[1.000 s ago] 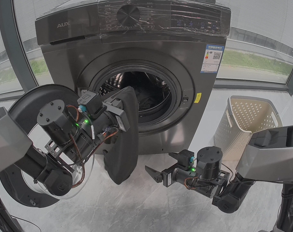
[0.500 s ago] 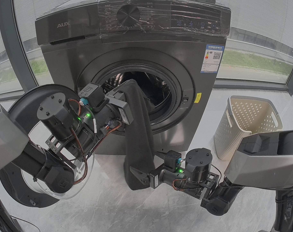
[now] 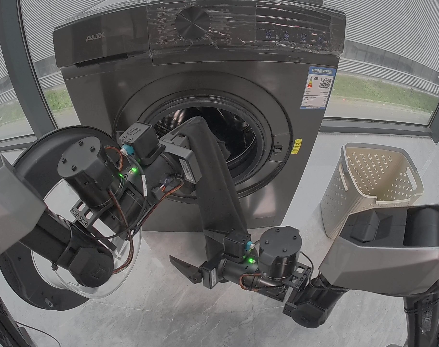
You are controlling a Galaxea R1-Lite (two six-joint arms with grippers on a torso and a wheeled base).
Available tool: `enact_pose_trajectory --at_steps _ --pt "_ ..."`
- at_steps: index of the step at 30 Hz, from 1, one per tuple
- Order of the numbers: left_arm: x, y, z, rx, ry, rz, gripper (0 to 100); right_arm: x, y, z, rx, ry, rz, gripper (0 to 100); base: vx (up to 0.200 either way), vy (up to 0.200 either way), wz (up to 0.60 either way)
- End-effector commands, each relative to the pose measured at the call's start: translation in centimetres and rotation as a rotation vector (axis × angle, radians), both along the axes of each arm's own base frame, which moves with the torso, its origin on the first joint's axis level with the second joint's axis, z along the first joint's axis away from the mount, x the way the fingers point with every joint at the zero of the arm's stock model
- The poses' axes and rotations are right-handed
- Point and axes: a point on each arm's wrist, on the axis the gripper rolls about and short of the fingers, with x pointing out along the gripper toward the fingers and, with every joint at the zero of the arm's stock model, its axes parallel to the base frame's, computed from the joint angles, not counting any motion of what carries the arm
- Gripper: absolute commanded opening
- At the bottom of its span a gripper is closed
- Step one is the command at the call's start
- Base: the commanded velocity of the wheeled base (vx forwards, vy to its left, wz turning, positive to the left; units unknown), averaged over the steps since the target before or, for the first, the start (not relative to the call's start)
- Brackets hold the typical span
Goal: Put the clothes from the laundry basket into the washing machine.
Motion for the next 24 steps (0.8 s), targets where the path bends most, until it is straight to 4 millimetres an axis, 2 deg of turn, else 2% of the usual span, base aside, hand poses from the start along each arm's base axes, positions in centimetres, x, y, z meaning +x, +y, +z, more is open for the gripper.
enact_pose_trajectory --at_steps 1,2,5,7,8,10,18,24 --pt "0.0 -0.1 0.0 -0.002 -0.001 0.002 0 2.5 2.3 -1.1 0.029 0.024 -0.015 100 0.000 0.000 0.00" --pt "0.0 -0.1 0.0 -0.003 0.001 0.002 0 3.5 3.0 -1.4 0.041 0.014 -0.024 100 0.000 0.000 0.00" --pt "-0.1 0.0 0.0 -0.003 0.001 0.005 0 5.2 3.2 -1.8 0.053 0.001 -0.070 100 0.000 0.000 0.00" --pt "-0.1 0.1 0.1 -0.004 0.000 0.006 0 6.2 3.0 -2.0 0.057 -0.011 -0.123 100 0.000 0.000 0.00" --pt "-0.1 0.1 0.1 -0.004 0.000 0.008 0 7.4 2.6 -2.4 0.052 -0.017 -0.180 100 0.000 0.000 0.00" --pt "-0.1 0.2 0.2 -0.003 -0.002 0.010 0 8.5 1.7 -2.5 0.048 -0.016 -0.226 100 0.000 0.000 0.00" --pt "0.0 0.2 0.2 -0.005 -0.003 0.011 0 10.3 -0.5 -2.3 0.020 -0.051 -0.293 100 0.000 0.000 0.00" --pt "-0.1 0.2 0.2 -0.003 -0.002 0.011 0 11.0 -1.4 -2.1 0.022 -0.054 -0.328 100 0.000 0.000 0.00"
